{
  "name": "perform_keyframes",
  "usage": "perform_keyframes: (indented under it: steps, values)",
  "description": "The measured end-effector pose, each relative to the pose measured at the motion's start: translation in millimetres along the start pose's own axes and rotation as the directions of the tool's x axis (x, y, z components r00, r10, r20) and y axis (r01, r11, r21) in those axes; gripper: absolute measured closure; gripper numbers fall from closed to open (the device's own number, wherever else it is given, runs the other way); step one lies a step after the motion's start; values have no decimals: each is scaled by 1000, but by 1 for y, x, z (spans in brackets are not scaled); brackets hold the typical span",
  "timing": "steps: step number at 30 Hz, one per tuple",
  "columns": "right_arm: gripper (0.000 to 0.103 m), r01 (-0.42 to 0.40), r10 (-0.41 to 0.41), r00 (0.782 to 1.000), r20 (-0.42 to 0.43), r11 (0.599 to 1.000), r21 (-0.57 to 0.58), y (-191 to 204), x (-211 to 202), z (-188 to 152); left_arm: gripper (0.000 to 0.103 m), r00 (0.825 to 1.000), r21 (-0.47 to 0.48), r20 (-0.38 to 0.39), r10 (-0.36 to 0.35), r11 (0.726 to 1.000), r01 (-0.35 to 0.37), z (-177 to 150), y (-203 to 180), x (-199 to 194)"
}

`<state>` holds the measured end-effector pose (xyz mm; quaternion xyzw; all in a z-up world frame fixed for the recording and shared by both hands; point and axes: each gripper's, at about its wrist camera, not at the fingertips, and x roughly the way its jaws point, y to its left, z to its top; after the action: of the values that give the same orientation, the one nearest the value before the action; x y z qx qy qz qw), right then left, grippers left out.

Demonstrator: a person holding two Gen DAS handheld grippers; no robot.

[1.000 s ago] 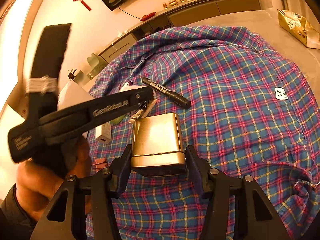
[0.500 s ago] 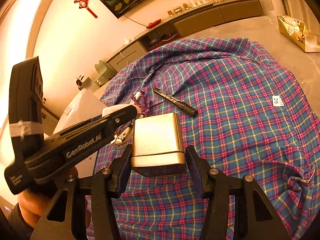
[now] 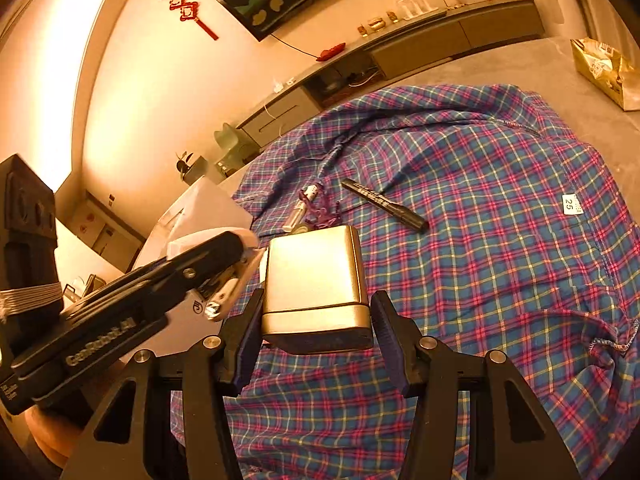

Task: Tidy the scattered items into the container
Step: 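Carry the stapler and gold box toward the cardboard box with both tools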

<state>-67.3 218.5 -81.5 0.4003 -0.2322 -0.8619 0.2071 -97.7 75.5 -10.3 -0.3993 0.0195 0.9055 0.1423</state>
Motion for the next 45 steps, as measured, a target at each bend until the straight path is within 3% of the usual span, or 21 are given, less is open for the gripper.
perform_keyframes:
  steps: [20, 45]
  values:
    - [49, -16, 15, 1000, -19, 996, -93, 36, -8, -29, 77, 997, -59, 80, -2, 998, 6, -33, 35, -77]
    - [49, -59, 53, 998, -28, 952, -302, 137, -27, -47, 77, 983, -149, 182, -41, 986, 69, -57, 93, -139]
